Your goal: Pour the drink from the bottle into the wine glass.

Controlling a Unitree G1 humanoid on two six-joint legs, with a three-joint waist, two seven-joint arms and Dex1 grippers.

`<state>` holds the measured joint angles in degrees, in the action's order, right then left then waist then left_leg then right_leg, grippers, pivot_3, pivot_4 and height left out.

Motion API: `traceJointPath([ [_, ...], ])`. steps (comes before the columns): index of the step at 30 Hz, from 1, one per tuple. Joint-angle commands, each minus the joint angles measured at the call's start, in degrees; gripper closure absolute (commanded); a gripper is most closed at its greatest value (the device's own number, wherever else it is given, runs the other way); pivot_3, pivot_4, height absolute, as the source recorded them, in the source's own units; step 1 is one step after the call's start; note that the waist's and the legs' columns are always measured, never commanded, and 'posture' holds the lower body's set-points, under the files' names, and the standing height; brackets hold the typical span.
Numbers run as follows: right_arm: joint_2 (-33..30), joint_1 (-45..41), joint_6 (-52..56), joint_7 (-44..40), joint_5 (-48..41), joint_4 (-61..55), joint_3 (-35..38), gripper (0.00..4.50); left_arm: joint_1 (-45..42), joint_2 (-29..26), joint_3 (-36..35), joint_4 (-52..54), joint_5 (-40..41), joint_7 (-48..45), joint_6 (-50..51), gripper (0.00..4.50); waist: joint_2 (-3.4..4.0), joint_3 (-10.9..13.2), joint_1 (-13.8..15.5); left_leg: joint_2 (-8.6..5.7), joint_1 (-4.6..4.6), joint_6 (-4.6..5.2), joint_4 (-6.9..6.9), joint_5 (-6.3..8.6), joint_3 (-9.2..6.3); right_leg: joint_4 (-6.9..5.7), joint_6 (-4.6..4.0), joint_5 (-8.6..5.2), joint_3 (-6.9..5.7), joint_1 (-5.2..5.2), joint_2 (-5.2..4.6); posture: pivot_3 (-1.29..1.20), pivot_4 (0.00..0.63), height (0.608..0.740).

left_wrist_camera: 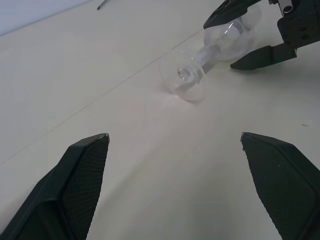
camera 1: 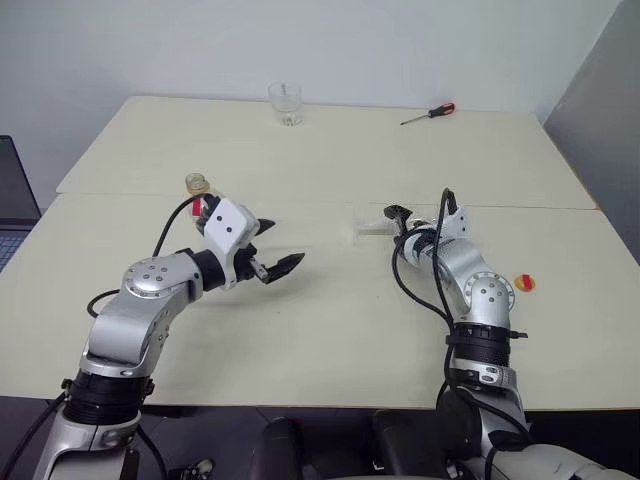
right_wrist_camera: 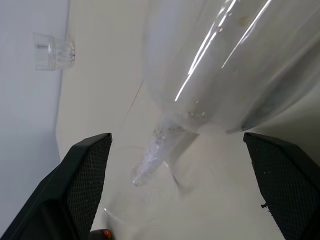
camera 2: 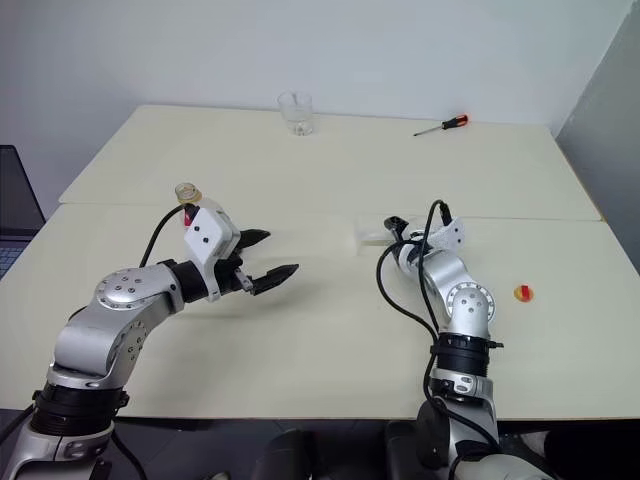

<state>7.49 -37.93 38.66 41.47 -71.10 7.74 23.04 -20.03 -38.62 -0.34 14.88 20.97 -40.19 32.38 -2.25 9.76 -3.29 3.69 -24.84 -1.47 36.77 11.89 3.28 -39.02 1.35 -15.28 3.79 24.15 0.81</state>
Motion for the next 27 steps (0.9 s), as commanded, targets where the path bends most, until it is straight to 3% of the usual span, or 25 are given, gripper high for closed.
traceJointPath([
  [1, 3.9, -3.1, -1.3, 0.7, -2.2, 0.1, 0.0, 0.00, -0.6, -0.1, -0.7, 0.9, -0.4, -0.2, -0.7, 0.01, 0.00, 0.0, 0.0, 0.00, 0.00, 0.00, 0.00, 0.00, 0.00, 0.00, 0.00, 0.00, 0.00, 0.00, 0.00, 0.00, 0.150, 0.740],
  [25, 4.6, -8.3, -7.0, -8.7, 6.5, 15.8, -4.4, 0.00, -0.3, 0.2, -0.7, 2.6, -0.2, 1.1, 1.1, 0.01, -0.01, 0.0, -0.2, 0.02, 0.04, 0.00, 0.00, 0.00, -0.01, -0.01, 0.00, 0.00, -0.02, -0.03, 0.03, 0.00, 0.150, 0.740],
  [27, 4.4, -8.3, -8.0, -9.0, 8.0, 17.1, -4.5, 0.37, -0.1, 0.1, -0.8, 2.8, -0.2, 1.2, 1.2, 0.00, -0.02, 0.0, -0.2, 0.02, 0.05, 0.00, 0.01, 0.00, -0.01, -0.01, 0.00, 0.00, -0.02, -0.04, 0.02, 0.00, 0.150, 0.740],
])
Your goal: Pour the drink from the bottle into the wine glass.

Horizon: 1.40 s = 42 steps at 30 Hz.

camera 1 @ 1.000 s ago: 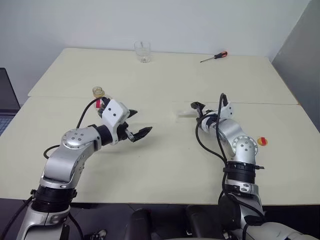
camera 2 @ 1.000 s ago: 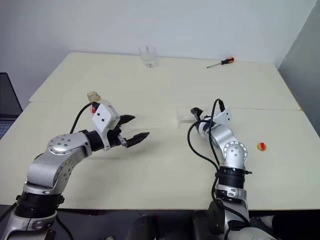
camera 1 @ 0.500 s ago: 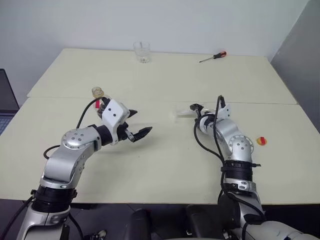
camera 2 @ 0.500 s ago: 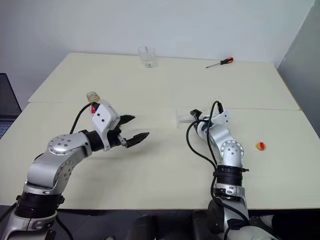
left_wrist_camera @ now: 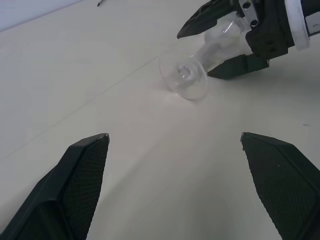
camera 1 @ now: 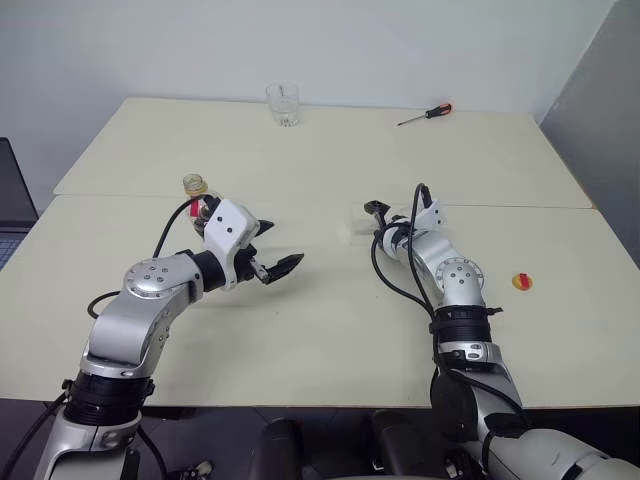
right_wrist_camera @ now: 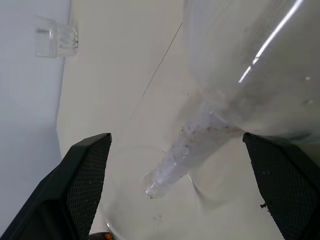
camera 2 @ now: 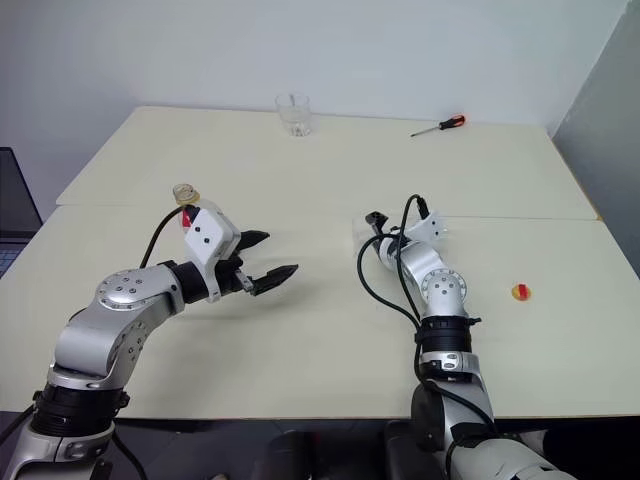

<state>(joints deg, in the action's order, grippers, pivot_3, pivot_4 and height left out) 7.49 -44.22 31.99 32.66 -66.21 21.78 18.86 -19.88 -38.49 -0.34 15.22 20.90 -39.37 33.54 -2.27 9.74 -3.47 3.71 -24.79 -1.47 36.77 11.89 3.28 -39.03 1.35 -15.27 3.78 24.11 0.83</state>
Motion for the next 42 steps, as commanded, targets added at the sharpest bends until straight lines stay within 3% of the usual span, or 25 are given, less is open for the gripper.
traceJointPath([
  [1, 4.2, -2.1, -1.6, -0.7, 3.9, 3.6, -0.5, 0.55, -0.2, 0.0, -0.9, 2.6, -0.1, 0.4, 0.1, 0.00, 0.00, 0.0, 0.0, 0.00, 0.01, 0.00, 0.00, 0.00, -0.01, 0.00, 0.00, 0.00, 0.00, -0.02, 0.00, 0.00, 0.150, 0.740],
  [10, 3.2, -2.4, 0.6, -5.3, 8.2, 2.0, -2.6, 3.67, -0.5, -0.1, -1.1, 2.2, -0.1, 0.3, 0.4, 0.00, 0.02, 0.0, 0.1, 0.00, 0.02, 0.00, -0.01, 0.00, 0.00, 0.00, 0.00, 0.00, -0.01, 0.00, 0.00, 0.00, 0.150, 0.740],
  [13, -0.3, -1.9, 2.4, -11.5, 12.8, -3.5, -8.1, 4.28, -0.5, 0.3, -0.5, 2.3, -0.1, 0.1, 0.3, 0.00, 0.04, 0.0, 0.1, -0.01, 0.01, 0.00, -0.02, 0.00, 0.00, 0.01, 0.00, 0.00, 0.00, 0.00, -0.01, 0.00, 0.150, 0.740],
  [17, -5.2, -0.8, 2.7, -21.2, 21.2, -10.5, -15.9, 4.35, 1.9, -0.3, -0.3, 3.6, 1.1, -1.3, 1.6, 0.00, 0.06, 0.0, 0.2, -0.01, -0.07, 0.00, -0.03, 0.00, 0.02, 0.03, 0.00, 0.00, -0.01, 0.08, -0.02, 0.00, 0.150, 0.740],
  [23, -12.5, 4.9, -11.3, -38.6, 41.9, -15.6, -34.0, 4.35, 6.3, -1.8, -0.8, 5.2, 2.7, -3.5, 4.6, 0.00, 0.05, 0.0, 0.2, -0.03, -0.07, -0.01, -0.08, 0.01, 0.09, 0.07, 0.04, -0.03, -0.02, 0.10, -0.13, 0.00, 0.150, 0.740],
  [36, -9.0, 8.4, -25.7, -49.0, 57.5, 0.3, -36.7, 4.35, 8.9, -0.8, -5.8, 8.8, 7.0, -0.7, 8.8, 0.00, 0.03, 0.0, 0.2, -0.02, -0.03, -0.02, -0.03, 0.00, 0.06, -0.01, -0.08, -0.04, -0.01, 0.11, -0.05, 0.00, 0.150, 0.740],
  [42, -10.6, 10.6, -31.3, -55.8, 60.1, 4.0, -36.3, 4.35, 6.8, 3.0, -12.4, 8.4, 10.3, 3.8, 7.8, 0.00, 0.02, 0.0, 0.2, 0.00, 0.04, -0.02, 0.00, 0.00, 0.02, -0.04, -0.08, -0.03, -0.02, 0.03, -0.02, 0.00, 0.150, 0.740],
])
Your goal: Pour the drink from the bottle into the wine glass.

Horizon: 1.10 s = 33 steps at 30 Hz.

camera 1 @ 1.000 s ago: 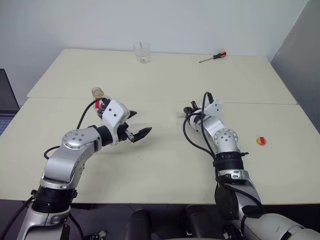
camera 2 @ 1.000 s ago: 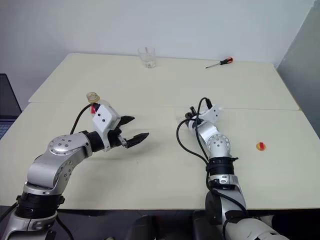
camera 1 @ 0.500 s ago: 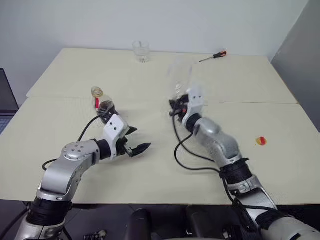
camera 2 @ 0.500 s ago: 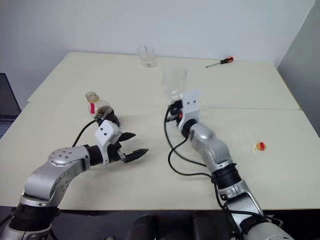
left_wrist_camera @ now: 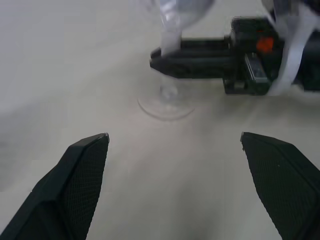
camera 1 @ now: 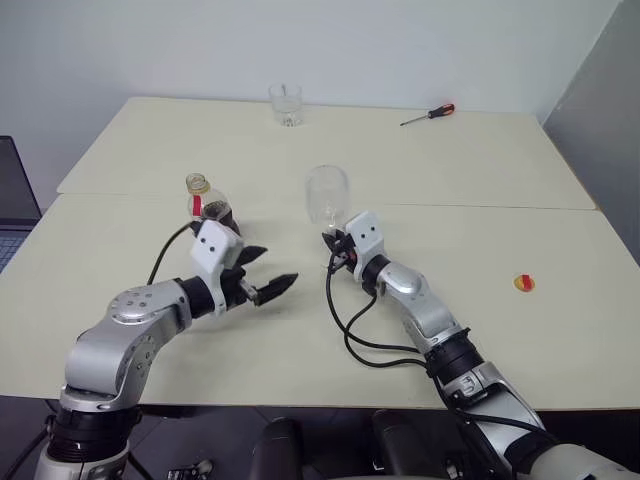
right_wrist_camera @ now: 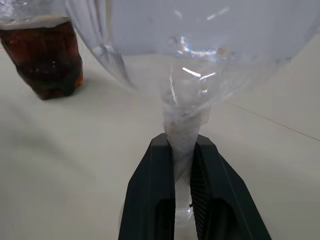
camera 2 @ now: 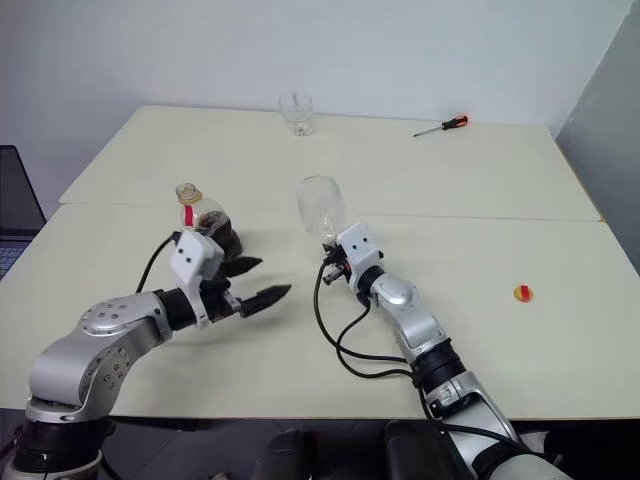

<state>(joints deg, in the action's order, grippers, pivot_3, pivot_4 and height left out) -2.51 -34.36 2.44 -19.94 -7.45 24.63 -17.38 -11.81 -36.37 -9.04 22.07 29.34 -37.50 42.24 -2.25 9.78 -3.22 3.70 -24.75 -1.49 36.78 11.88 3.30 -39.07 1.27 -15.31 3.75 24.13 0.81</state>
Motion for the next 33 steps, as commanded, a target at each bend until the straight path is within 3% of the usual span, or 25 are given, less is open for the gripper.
traceJointPath([
  [1, -0.9, 0.8, -2.2, -3.7, 1.9, 1.5, 0.0, 4.35, -1.5, 1.5, -4.6, 1.7, 2.5, 2.5, -0.9, 0.00, 0.00, 0.0, 0.0, 0.00, 0.00, 0.00, -0.01, 0.00, 0.00, 0.00, 0.00, 0.00, 0.00, 0.00, 0.00, 0.00, 0.150, 0.740],
  [12, 0.3, -2.7, -4.7, -6.5, 4.8, 7.8, 1.1, 4.35, -2.4, 0.4, -6.4, 3.0, 4.5, 1.4, -2.6, 0.00, -0.03, 0.0, 0.0, 0.00, 0.06, -0.01, 0.00, 0.00, 0.00, -0.03, -0.01, 0.01, 0.00, -0.05, 0.01, 0.00, 0.150, 0.740],
  [17, 1.0, -3.7, -4.8, -7.0, 5.2, 8.9, 2.4, 2.75, -2.7, -1.1, -5.7, 3.4, 3.5, 0.5, -4.7, 0.00, -0.01, 0.0, 0.0, -0.01, 0.06, -0.01, 0.00, 0.00, 0.03, -0.02, -0.02, 0.01, 0.01, -0.04, 0.00, 0.00, 0.150, 0.740],
  [24, 0.2, -3.7, -3.5, -7.3, 4.6, 7.5, 4.7, 0.16, -3.1, -1.1, -3.8, 2.9, 1.0, -0.5, -9.3, 0.00, -0.01, 0.0, 0.0, -0.02, 0.05, -0.01, 0.00, 0.00, 0.04, -0.02, -0.02, 0.01, 0.00, -0.04, -0.01, 0.00, 0.150, 0.740],
  [28, -1.6, -1.6, -1.8, -8.6, 4.7, 2.4, 5.1, 0.04, -2.6, -1.7, -3.9, 3.5, -0.1, -2.1, -12.8, 0.00, -0.01, 0.0, 0.1, -0.02, 0.04, -0.01, 0.00, 0.00, 0.04, -0.01, -0.02, 0.01, 0.00, -0.04, -0.01, 0.00, 0.150, 0.740],
  [33, -5.3, 3.0, 6.0, -12.4, 1.1, -10.7, 6.6, 0.04, -0.7, -5.2, -8.7, 4.8, 3.9, -6.2, -12.3, 0.00, 0.00, 0.0, 0.0, 0.00, 0.04, -0.01, -0.02, 0.00, 0.05, -0.02, -0.02, 0.01, 0.02, -0.01, 0.00, 0.00, 0.150, 0.740],
])
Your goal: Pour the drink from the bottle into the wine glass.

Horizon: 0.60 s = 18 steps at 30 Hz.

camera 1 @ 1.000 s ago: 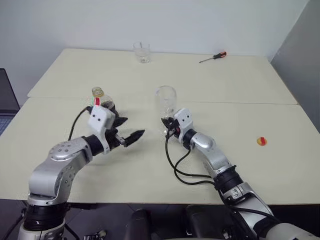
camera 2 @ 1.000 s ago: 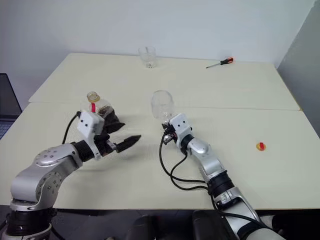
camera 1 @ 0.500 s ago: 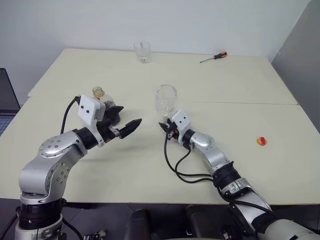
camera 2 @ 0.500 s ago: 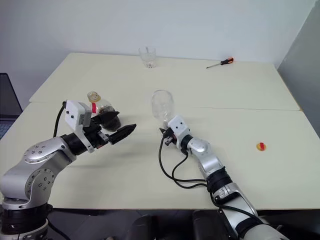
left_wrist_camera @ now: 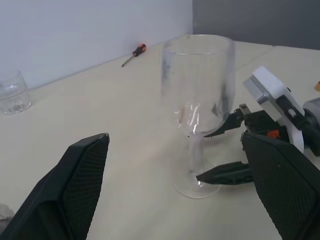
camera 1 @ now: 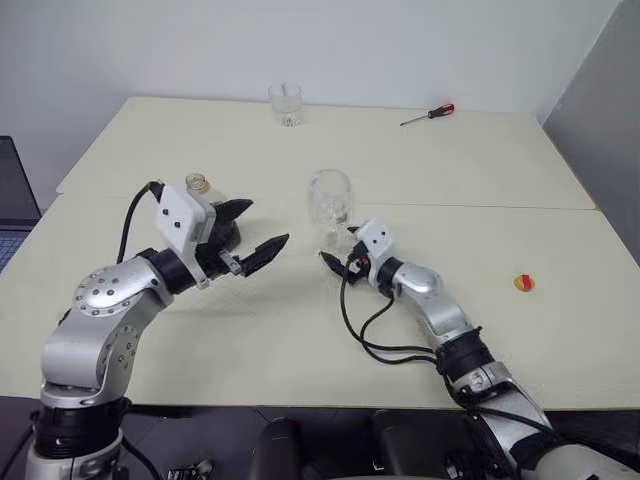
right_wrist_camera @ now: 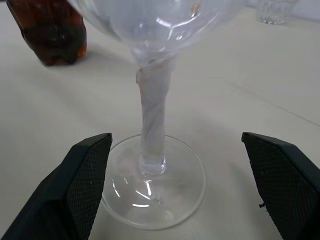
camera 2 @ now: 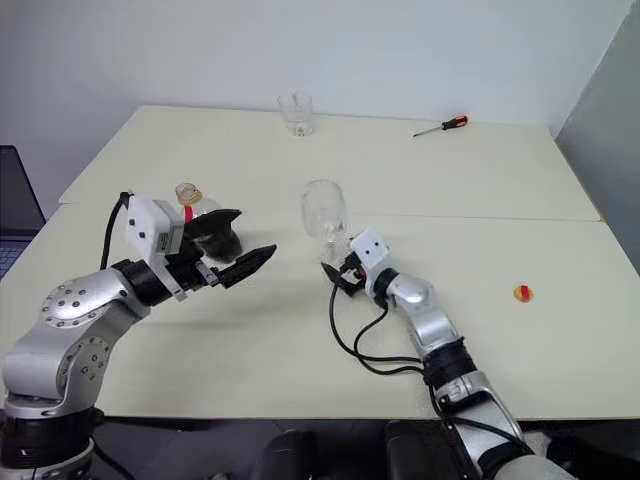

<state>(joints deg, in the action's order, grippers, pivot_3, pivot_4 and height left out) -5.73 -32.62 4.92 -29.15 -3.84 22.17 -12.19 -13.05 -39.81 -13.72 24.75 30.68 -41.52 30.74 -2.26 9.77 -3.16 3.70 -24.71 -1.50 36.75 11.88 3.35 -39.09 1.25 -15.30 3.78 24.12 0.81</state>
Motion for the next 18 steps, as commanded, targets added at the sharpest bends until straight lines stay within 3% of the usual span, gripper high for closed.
traceJointPath([
  [1, -3.5, 2.1, 5.4, -5.1, -3.5, -11.2, 1.3, 0.04, 0.9, -2.3, -4.6, 1.4, 2.4, -2.9, -1.9, 0.00, 0.02, 0.0, 0.0, 0.00, 0.00, 0.00, 0.00, 0.00, -0.01, 0.00, 0.00, 0.00, -0.01, 0.00, 0.00, 0.00, 0.150, 0.740],
  [5, -10.9, 5.3, 13.6, -12.8, -8.1, -21.7, 1.4, 0.04, 2.9, -3.3, -6.3, 0.3, 2.6, -4.3, -2.5, 0.00, 0.02, 0.0, 0.1, -0.01, 0.00, 0.00, 0.01, 0.00, 0.00, 0.02, 0.01, -0.01, -0.07, -0.02, -0.01, 0.00, 0.150, 0.740],
  [10, -26.6, 7.2, 22.5, -23.1, -13.5, -31.9, 5.6, 0.04, 6.1, -0.9, -11.5, -2.9, 0.6, 0.0, -5.8, 0.00, 0.06, 0.1, 0.8, -0.02, 0.00, 0.01, 0.03, 0.00, 0.04, 0.04, 0.06, -0.04, -0.09, -0.03, -0.09, 0.00, 0.150, 0.740],
  [14, -37.5, 0.7, 32.1, -27.5, -21.8, -35.1, 14.7, 0.04, 14.8, 1.5, -16.3, -1.2, 0.4, 2.2, -6.7, 0.00, 0.11, 0.1, 0.3, -0.02, 0.03, 0.02, 0.05, 0.01, 0.13, 0.04, 0.05, -0.05, 0.01, 0.01, -0.08, 0.00, 0.150, 0.740],
  [18, -41.4, -9.4, 42.0, -29.8, -29.9, -37.8, 16.5, 0.04, 17.4, 5.0, -15.9, -5.9, -4.0, 5.5, -12.5, 0.00, 0.11, 0.1, 0.2, 0.04, 0.05, 0.02, 0.00, 0.01, 0.01, 0.02, 0.00, -0.09, 0.00, 0.01, -0.08, 0.00, 0.150, 0.740],
])
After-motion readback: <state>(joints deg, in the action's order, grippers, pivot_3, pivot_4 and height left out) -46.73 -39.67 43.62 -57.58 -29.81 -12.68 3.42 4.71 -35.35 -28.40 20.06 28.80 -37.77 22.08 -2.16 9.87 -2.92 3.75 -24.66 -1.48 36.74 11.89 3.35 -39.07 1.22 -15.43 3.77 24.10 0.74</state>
